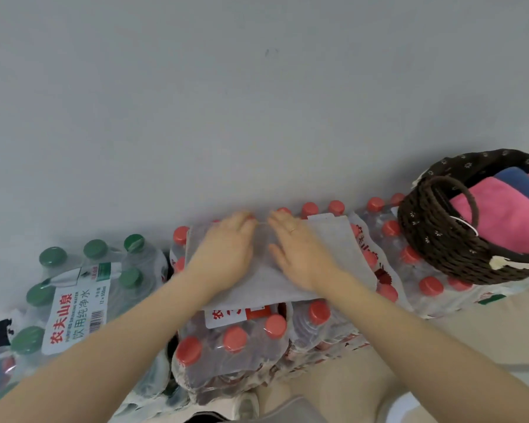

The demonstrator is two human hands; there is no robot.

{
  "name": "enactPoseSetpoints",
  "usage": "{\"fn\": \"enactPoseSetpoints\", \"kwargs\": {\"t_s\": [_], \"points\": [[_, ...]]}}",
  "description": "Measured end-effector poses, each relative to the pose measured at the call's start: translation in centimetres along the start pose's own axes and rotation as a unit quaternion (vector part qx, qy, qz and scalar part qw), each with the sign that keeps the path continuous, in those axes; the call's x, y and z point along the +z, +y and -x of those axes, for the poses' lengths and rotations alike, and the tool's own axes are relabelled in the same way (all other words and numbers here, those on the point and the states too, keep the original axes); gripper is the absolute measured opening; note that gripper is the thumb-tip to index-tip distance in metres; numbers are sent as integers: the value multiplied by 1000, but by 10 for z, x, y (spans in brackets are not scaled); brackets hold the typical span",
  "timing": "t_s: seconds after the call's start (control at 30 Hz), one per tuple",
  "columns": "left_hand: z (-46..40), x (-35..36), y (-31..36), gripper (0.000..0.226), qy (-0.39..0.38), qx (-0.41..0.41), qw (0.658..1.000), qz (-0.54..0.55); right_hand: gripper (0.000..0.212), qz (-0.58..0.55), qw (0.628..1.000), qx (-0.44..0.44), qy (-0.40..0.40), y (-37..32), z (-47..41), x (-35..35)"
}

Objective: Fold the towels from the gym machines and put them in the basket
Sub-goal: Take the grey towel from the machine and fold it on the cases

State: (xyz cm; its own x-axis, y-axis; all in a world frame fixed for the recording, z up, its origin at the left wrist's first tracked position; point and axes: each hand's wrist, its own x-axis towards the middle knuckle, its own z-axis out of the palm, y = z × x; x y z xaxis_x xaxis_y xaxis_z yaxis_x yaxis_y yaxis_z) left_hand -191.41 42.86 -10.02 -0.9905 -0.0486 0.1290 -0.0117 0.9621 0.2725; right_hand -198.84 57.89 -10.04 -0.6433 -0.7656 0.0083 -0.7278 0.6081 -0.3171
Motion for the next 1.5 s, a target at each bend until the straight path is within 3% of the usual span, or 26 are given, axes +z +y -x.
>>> {"fn": "enactPoseSetpoints", "kwargs": {"t_s": [0.1, 0.23, 0.37, 0.53, 0.63, 0.7, 0.8, 0.9, 0.97, 1.03, 1.07, 1.2, 1.27, 1.37, 1.5], "points": [[10, 21, 13, 102, -98, -24, 995, -4, 91, 92, 993, -20, -72, 1, 2, 17], [16, 25, 10, 129, -116, -46, 991, -38, 90, 74, 994, 29, -75, 22, 13, 8], [15, 19, 19, 137, -132, -60, 988, -56, 63, 65, 987, 125, -75, 52, 29, -5], [13, 16, 30, 147, -168, -110, 978, -56, 56, -30, 978, 207, -18, 77, 47, -14], [7, 15, 44, 125, -172, -136, 974, -52, 51, -9, 969, 246, 23, 75, 56, -21], [1, 15, 56, 118, -159, -110, 981, -37, 46, 23, 964, 265, 22, 74, 60, -25], [-11, 18, 79, 122, -149, -2, 988, -34, 39, -98, 950, 298, 6, 78, 62, -31], [-23, 26, 95, 110, -161, 52, 985, -36, 44, -230, 917, 324, -30, 81, 58, -40], [-27, 35, 101, 109, -167, 53, 984, -41, 40, -347, 873, 339, -46, 80, 55, -48], [-29, 39, 101, 111, -173, 56, 982, -44, 30, -494, 798, 336, -74, 73, 52, -57], [-28, 37, 99, 113, -179, 59, 982, -24, 27, -525, 787, 315, -77, 69, 50, -61], [-22, 16, 77, 123, -197, 57, 968, 148, 10, -464, 853, 234, -42, 46, 38, -70], [-13, 6, 60, 122, -196, 46, 964, 172, 4, -428, 880, 204, -36, 31, 31, -66], [2, -6, 37, 119, -183, 27, 970, 157, 19, -307, 940, 140, -46, 6, 21, -47], [18, -12, 10, 86, -99, -103, 973, 181, 16, -195, 972, 118, -54, -22, 12, -21]]}}
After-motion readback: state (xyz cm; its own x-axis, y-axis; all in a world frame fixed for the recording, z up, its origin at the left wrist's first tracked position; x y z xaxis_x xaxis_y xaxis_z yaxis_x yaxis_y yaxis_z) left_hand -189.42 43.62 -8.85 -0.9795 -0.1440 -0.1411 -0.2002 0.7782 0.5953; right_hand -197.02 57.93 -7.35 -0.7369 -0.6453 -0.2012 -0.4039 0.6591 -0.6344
